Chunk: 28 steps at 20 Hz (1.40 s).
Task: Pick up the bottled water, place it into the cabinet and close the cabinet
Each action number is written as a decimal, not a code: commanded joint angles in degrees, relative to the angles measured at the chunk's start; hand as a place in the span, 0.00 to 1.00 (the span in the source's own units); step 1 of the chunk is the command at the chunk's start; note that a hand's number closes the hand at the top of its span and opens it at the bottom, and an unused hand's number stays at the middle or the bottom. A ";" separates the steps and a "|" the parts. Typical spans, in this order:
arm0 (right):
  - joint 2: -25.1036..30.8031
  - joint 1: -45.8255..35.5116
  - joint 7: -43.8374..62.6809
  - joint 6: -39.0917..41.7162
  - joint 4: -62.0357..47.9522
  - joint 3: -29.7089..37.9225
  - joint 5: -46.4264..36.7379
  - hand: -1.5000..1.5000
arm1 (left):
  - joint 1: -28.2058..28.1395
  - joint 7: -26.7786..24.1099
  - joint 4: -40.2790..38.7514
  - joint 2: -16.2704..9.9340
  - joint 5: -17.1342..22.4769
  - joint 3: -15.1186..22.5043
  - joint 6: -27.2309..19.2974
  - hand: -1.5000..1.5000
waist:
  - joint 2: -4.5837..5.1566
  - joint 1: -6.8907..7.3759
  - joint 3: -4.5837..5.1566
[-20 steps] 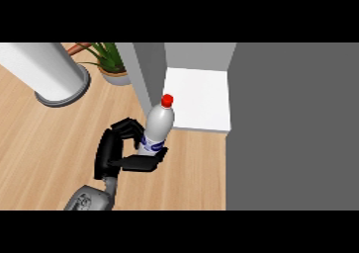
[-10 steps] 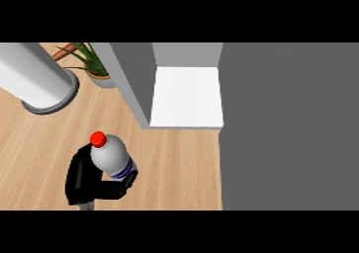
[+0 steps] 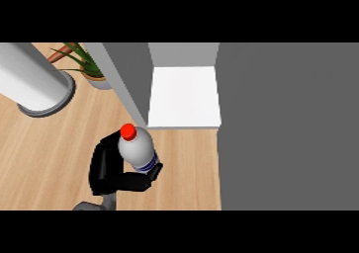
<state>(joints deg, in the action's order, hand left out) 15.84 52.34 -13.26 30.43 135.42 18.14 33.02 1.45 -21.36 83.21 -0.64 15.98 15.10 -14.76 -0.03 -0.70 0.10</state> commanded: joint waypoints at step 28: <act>-0.96 0.13 3.22 -0.19 5.50 -0.74 8.63 0.00 | 43.19 4.30 -39.75 0.64 7.36 2.55 -25.25 1.00 | 0.38 -2.01 -0.02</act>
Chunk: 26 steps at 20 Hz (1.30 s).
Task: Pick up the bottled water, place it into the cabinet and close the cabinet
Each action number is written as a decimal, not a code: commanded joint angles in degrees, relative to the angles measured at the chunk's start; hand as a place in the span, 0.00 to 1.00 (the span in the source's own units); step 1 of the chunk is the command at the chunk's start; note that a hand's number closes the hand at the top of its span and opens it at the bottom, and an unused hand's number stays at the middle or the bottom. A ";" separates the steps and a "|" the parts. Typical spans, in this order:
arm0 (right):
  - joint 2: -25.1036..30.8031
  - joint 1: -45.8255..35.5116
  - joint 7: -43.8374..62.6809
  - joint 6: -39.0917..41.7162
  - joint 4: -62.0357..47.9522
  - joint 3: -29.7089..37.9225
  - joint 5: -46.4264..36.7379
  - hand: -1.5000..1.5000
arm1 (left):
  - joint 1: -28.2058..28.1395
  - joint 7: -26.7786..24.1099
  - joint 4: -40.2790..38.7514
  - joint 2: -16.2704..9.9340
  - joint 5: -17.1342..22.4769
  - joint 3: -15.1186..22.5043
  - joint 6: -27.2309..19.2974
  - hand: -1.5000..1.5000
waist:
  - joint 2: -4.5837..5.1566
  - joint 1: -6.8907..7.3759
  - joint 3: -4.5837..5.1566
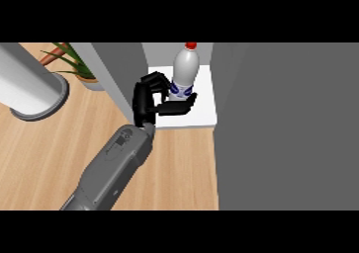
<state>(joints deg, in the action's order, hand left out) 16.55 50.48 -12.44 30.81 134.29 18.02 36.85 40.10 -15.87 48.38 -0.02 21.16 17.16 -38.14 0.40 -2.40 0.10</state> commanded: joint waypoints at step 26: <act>4.14 -0.34 1.87 0.53 4.20 4.85 10.16 0.00 | 25.42 -10.46 -36.81 -0.81 2.08 -7.89 -1.62 0.00 | 0.87 -2.08 0.02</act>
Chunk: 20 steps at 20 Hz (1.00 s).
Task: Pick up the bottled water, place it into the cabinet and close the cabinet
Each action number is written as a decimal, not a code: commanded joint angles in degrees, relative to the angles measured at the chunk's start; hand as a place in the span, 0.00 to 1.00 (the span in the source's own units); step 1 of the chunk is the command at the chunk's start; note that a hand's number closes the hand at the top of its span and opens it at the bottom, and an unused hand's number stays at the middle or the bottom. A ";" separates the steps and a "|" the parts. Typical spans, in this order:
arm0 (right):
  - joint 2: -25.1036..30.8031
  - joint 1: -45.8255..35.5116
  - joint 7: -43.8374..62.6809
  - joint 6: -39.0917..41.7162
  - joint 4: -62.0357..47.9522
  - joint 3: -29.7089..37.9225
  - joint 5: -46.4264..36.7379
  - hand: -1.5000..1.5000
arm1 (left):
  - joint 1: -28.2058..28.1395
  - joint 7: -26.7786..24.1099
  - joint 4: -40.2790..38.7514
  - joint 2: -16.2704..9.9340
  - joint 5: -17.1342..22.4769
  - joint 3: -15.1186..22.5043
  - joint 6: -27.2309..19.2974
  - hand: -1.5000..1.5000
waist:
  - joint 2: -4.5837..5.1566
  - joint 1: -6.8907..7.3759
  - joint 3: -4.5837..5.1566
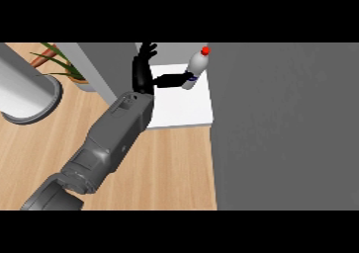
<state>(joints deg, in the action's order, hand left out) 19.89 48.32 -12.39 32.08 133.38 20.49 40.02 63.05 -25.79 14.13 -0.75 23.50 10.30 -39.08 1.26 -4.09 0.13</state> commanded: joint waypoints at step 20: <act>-1.11 -0.64 5.04 -4.39 8.39 -0.12 3.11 0.00 | -4.74 -10.68 14.07 0.75 11.28 7.16 4.12 0.00 | -1.24 0.64 -0.04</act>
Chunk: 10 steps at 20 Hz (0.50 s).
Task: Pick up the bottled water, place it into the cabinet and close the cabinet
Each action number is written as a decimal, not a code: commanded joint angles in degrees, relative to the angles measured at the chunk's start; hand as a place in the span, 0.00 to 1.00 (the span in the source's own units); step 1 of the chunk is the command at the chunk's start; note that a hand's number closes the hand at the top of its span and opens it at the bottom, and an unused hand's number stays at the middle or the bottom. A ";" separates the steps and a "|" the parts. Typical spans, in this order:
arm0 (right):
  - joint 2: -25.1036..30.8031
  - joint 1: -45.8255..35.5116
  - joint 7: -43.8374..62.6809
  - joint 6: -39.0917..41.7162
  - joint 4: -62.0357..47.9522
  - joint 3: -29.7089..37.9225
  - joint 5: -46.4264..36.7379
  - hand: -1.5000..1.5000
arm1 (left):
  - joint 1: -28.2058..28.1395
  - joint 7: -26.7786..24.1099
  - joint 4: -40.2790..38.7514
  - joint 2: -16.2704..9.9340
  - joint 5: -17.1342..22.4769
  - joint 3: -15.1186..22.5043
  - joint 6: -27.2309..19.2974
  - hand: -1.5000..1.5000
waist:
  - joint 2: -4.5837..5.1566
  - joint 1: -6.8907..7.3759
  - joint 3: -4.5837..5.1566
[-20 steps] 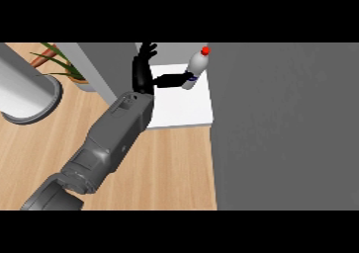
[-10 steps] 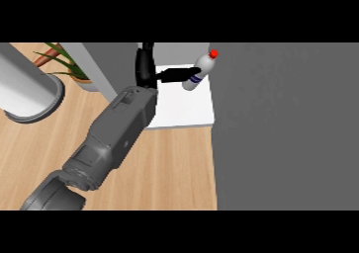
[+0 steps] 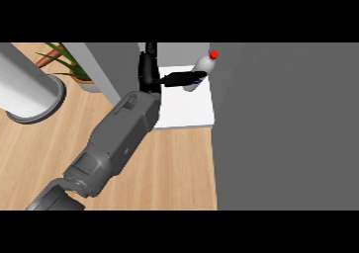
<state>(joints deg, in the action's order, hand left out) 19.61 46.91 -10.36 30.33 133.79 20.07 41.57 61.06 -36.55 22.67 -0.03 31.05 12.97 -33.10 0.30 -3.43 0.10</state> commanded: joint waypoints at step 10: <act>0.10 3.60 4.94 -2.72 9.90 3.00 4.51 0.00 | -19.13 2.87 27.41 0.03 7.55 17.42 -5.08 0.00 | -0.91 2.62 -0.01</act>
<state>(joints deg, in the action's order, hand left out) 19.96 47.06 -8.81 29.06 134.01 21.32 42.23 47.68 -34.49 41.99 0.00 37.31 25.34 -35.97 -0.39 -1.22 0.09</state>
